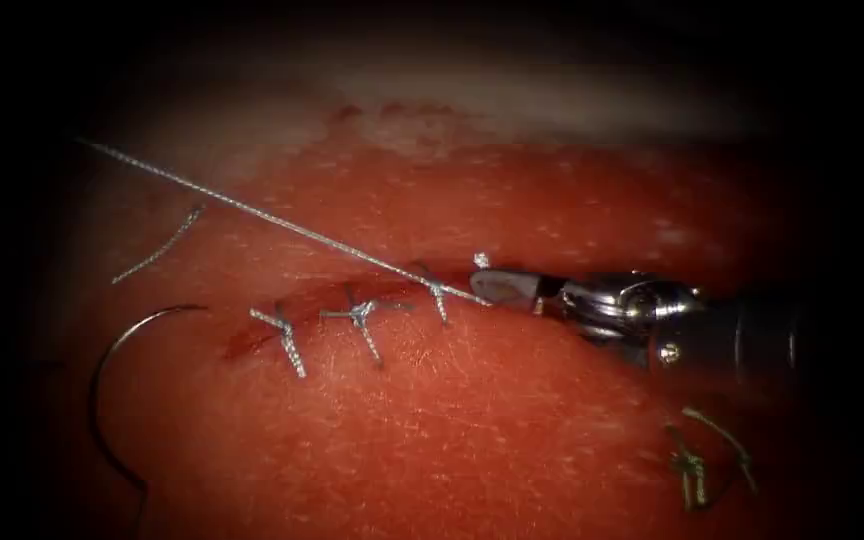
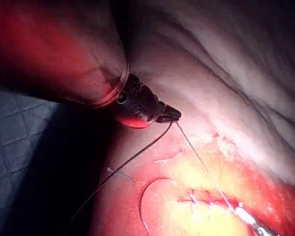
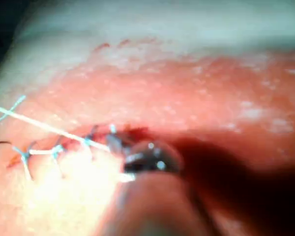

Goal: Wound Closure

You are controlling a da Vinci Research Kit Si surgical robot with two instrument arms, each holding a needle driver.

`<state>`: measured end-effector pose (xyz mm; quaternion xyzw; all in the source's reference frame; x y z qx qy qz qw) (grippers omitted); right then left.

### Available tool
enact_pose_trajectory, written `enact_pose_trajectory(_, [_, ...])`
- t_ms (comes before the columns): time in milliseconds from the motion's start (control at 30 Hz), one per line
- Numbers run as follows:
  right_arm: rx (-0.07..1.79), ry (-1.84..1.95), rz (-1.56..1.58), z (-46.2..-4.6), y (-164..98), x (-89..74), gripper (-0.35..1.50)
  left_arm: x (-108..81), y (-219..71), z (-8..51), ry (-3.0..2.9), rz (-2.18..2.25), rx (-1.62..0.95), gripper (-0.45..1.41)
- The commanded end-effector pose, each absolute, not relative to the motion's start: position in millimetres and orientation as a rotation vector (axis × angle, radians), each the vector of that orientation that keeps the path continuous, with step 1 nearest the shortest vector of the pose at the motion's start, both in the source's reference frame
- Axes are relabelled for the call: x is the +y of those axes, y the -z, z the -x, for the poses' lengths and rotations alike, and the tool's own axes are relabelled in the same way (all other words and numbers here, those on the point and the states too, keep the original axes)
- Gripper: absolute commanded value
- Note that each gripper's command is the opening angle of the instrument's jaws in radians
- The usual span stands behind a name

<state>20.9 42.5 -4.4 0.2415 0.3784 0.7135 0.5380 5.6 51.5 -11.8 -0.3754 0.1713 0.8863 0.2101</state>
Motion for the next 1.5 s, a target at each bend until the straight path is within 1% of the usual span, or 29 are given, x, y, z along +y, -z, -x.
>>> enact_pose_trajectory(33, [0.894, -1.700, -0.545, -20.7, 4, 42.1, -0.35, 50.8, 10, -5.8, -2.467, 1.033, 0.482, -0.35])
enact_pose_trajectory(333, [0.835, -1.627, -0.448, -20.3, 4, 41.7, -0.35, 48.0, 6, -8.5, -2.498, 0.961, 0.507, -0.35])
enact_pose_trajectory(533, [0.794, -1.583, -0.376, -20.0, 4, 41.5, -0.35, 47.7, 5, -9.0, -2.507, 0.935, 0.504, -0.35])
enact_pose_trajectory(767, [0.770, -1.573, -0.353, -18.7, 4, 41.4, -0.35, 47.7, 5, -11.4, -2.513, 0.935, 0.504, -0.35])
enact_pose_trajectory(867, [0.769, -1.569, -0.361, -19.1, 4, 41.1, -0.35, 47.4, 5, -12.2, -2.507, 0.926, 0.511, -0.35])
enact_pose_trajectory(1000, [0.791, -1.567, -0.372, -20.6, 5, 41.1, -0.35, 47.6, 6, -10.6, -2.501, 0.933, 0.482, -0.35])
enact_pose_trajectory(1100, [0.853, -1.543, -0.372, -20.7, 6, 41.3, -0.35, 48.2, 7, -8.4, -2.488, 0.976, 0.457, -0.35])
enact_pose_trajectory(1133, [0.905, -1.481, -0.345, -20.5, 6, 41.2, -0.35, 48.4, 8, -6.9, -2.483, 0.993, 0.447, -0.35])
enact_pose_trajectory(1267, [1.040, -1.397, -0.322, -19.9, 7, 41.1, -0.35, 48.9, 10, -4.4, -2.463, 1.037, 0.433, -0.35])
enact_pose_trajectory(1300, [1.066, -1.328, -0.290, -19.6, 8, 41.3, 0.24, 49.2, 11, -3.5, -2.445, 1.061, 0.438, -0.35])
enact_pose_trajectory(1400, [1.073, -1.200, -0.217, -19.0, 10, 41.6, 0.69, 50.2, 13, -2.4, -2.419, 1.101, 0.442, -0.35])
enact_pose_trajectory(1433, [1.074, -1.108, -0.165, -18.7, 11, 41.9, 1.04, 50.8, 14, -1.9, -2.400, 1.130, 0.444, -0.35])
enact_pose_trajectory(1500, [1.060, -1.069, -0.147, -18.6, 12, 42.4, 1.25, 51.3, 15, -1.5, -2.384, 1.154, 0.442, -0.35])
